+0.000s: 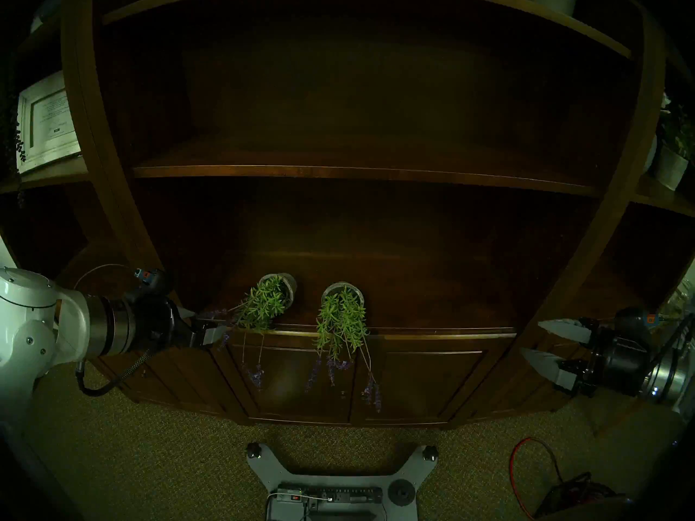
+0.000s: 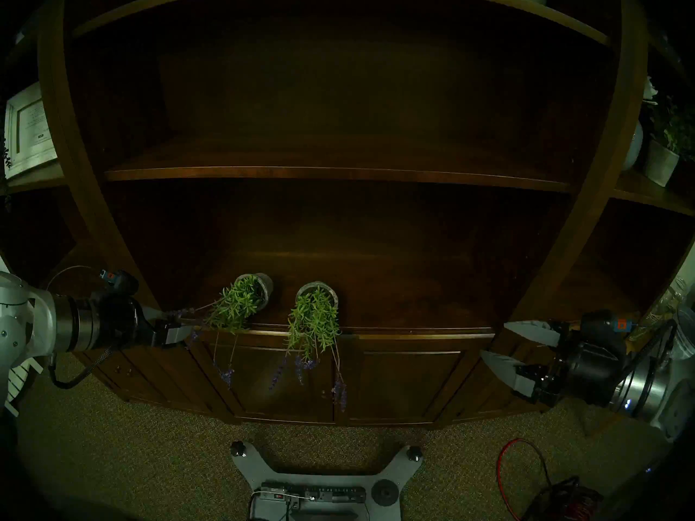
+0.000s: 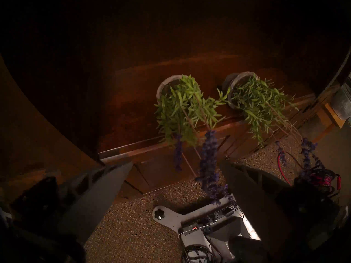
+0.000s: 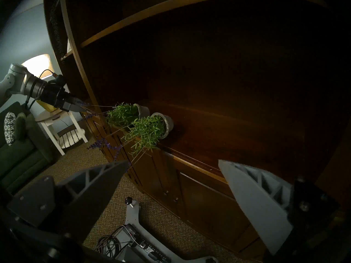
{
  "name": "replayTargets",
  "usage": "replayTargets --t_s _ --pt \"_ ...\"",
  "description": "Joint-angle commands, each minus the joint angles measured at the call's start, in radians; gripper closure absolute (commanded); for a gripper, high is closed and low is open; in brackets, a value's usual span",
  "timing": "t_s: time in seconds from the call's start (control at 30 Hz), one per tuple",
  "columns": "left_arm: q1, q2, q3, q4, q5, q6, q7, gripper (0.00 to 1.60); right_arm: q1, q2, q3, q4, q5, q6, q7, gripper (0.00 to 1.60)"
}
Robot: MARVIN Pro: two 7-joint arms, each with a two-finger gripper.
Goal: Place the fake decorative plant upright
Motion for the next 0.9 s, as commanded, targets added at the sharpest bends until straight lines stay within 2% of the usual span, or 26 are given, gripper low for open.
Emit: replayTargets --t_s 0.0,0.1,0.33,0.67,0.87 --pt "0.008 -0.043 -0.011 -0.008 0.025 -0.071 -0.042 0.00 0.002 -0.001 0.001 -0.002 -0.002 -0.003 0.001 0.00" --pt "-0.012 -0.025 -0.012 0.016 -0.005 -0.079 -0.086 0.00 0.002 -0.001 0.001 -0.002 -0.002 -0.003 0.001 0.00" --pt "-0.038 0.020 0.011 0.102 -0.017 -0.102 -0.143 0.00 0.001 -0.001 0.002 -0.002 -0.002 -0.003 0.001 0.00" --pt "-0.109 0.098 0.114 0.203 -0.012 -0.169 -0.117 0.00 0.001 -0.001 0.002 -0.002 -0.001 -0.003 0.001 0.00" --pt "-0.146 0.119 0.154 0.226 -0.016 -0.192 -0.096 0.00 0.001 -0.001 0.002 -0.002 -0.001 -0.003 0.001 0.00"
